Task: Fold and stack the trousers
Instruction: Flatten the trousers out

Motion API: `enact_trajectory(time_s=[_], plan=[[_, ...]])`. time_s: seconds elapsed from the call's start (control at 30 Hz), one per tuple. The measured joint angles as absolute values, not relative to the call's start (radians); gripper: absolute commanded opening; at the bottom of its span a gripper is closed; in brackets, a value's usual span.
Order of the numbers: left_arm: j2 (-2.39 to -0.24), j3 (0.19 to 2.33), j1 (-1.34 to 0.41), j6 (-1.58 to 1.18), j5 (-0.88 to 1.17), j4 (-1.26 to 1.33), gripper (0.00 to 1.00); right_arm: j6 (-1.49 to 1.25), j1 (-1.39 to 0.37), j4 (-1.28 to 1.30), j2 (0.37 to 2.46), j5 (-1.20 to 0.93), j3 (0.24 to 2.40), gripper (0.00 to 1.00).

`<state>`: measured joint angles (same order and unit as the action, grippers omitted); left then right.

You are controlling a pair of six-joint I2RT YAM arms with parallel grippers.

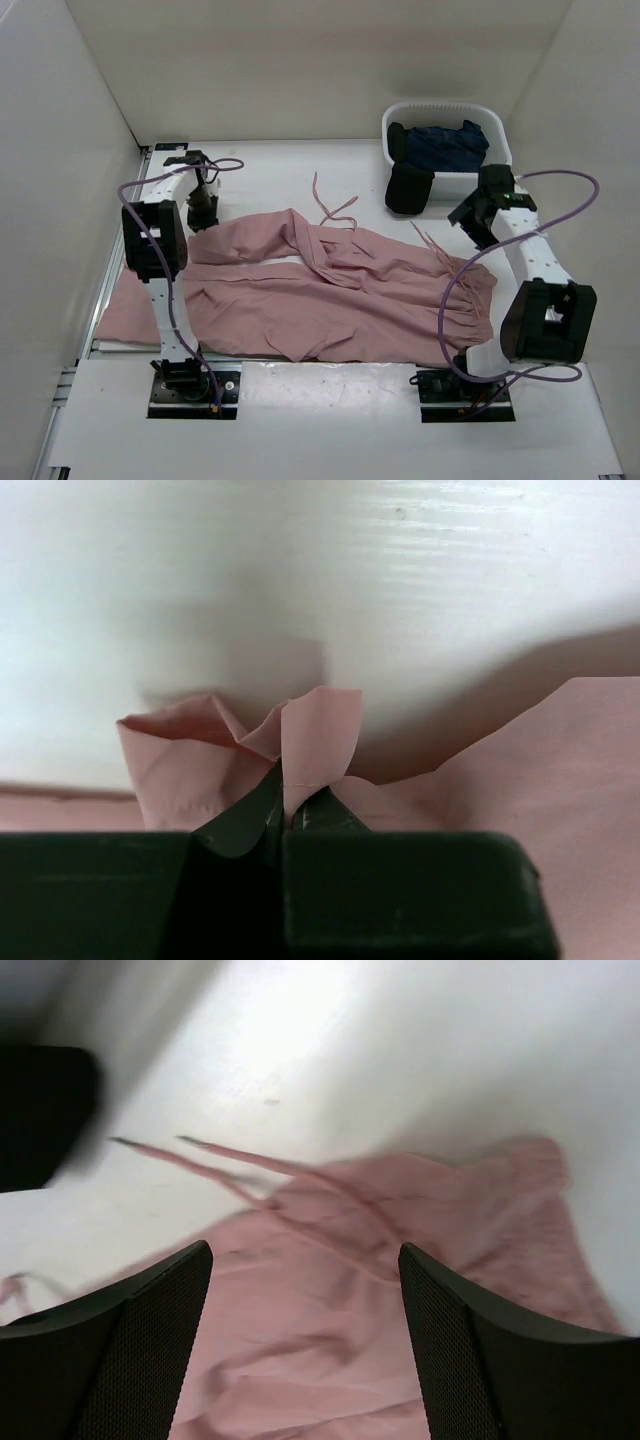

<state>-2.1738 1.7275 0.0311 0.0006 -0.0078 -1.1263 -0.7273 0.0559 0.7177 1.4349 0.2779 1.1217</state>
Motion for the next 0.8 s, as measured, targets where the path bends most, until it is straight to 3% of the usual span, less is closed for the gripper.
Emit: enact_trajectory(time_s=[0.17, 0.3, 0.47, 0.53, 0.6, 0.7, 0.73, 0.8], plan=[[-2.05, 1.708, 0.017, 0.0, -0.103, -1.079, 0.14, -0.783, 0.006, 0.68, 1.589, 0.25, 1.208, 0.8], [-1.806, 1.601, -0.006, 0.001, -0.177, -1.013, 0.14, -0.836, 0.006, 0.679, 1.734, 0.241, 1.178, 0.8], [-1.413, 1.198, -0.043, 0.0, -0.236, -0.948, 0.14, -0.884, 0.006, 0.68, 1.812, 0.234, 1.151, 0.79], [-1.332, 1.005, -0.051, 0.001, -0.252, -0.947, 0.24, -0.895, 0.008, 0.677, 1.811, 0.233, 1.149, 0.74], [-1.326, 0.85, -0.064, 0.001, -0.252, -0.953, 0.32, -0.903, 0.012, 0.682, 1.811, 0.232, 1.149, 0.66], [-1.314, 0.689, -0.091, 0.003, -0.244, -0.968, 0.46, -0.909, 0.02, 0.697, 1.815, 0.228, 1.149, 0.36], [-1.299, 0.664, -0.1, 0.004, -0.238, -0.974, 0.52, -0.911, 0.023, 0.7, 1.816, 0.223, 1.149, 0.19], [-1.259, 0.644, -0.112, 0.007, -0.222, -0.982, 0.67, -0.914, 0.026, 0.702, 1.816, 0.212, 1.149, 0.05]])
